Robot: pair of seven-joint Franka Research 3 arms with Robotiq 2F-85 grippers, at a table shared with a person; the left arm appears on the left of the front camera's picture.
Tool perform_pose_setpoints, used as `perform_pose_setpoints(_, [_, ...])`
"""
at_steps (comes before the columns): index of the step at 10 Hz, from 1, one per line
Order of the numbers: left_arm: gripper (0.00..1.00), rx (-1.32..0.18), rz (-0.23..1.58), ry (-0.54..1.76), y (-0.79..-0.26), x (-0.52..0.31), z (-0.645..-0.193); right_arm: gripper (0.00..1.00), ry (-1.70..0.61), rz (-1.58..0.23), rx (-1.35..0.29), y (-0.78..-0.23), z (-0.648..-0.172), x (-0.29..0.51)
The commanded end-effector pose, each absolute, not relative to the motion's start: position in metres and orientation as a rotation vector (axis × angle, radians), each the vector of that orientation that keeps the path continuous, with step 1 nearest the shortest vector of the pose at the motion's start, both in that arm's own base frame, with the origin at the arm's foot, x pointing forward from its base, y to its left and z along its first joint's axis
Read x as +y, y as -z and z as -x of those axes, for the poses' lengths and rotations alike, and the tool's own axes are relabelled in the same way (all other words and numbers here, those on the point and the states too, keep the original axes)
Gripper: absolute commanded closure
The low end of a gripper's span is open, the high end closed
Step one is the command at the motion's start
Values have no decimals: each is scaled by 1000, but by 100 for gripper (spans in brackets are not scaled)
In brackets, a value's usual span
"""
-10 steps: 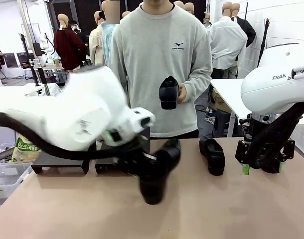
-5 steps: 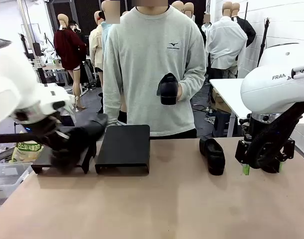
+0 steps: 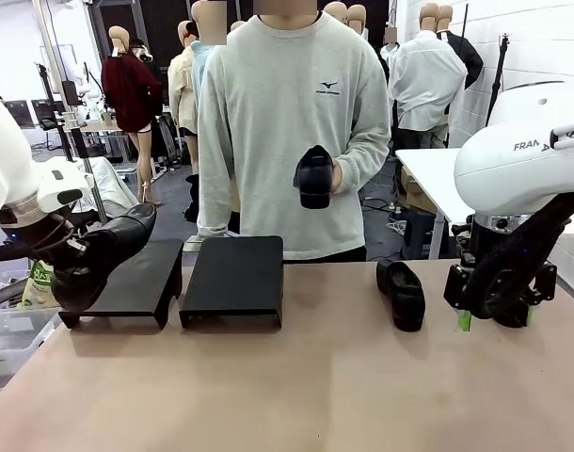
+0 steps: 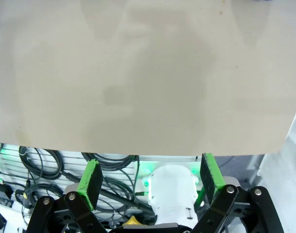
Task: Organize the shoes by placing them on the stand.
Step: Place the Shoe from the middle of the table onto the Shoes Stand.
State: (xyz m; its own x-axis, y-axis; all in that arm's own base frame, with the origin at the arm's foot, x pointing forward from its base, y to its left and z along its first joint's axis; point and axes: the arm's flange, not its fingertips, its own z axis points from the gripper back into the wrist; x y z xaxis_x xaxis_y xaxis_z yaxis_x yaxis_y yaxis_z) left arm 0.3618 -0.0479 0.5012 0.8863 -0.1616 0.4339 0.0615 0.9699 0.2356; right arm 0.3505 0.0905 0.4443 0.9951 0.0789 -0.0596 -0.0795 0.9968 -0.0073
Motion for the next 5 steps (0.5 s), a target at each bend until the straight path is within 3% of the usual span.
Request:
perform_pose_setpoints(1, [100,-486,-223,135,-510,-53,-356,0,-67,11,59,-444,-350,92])
perform_pose_setpoints(3, [100,-468,-220,123,-502,-50,-361,0,-67,11,59,-444,-350,92])
perform_pose_setpoints(5, [100,-545,-201,90,-492,-33,-399,0,-67,11,59,-444,-350,92])
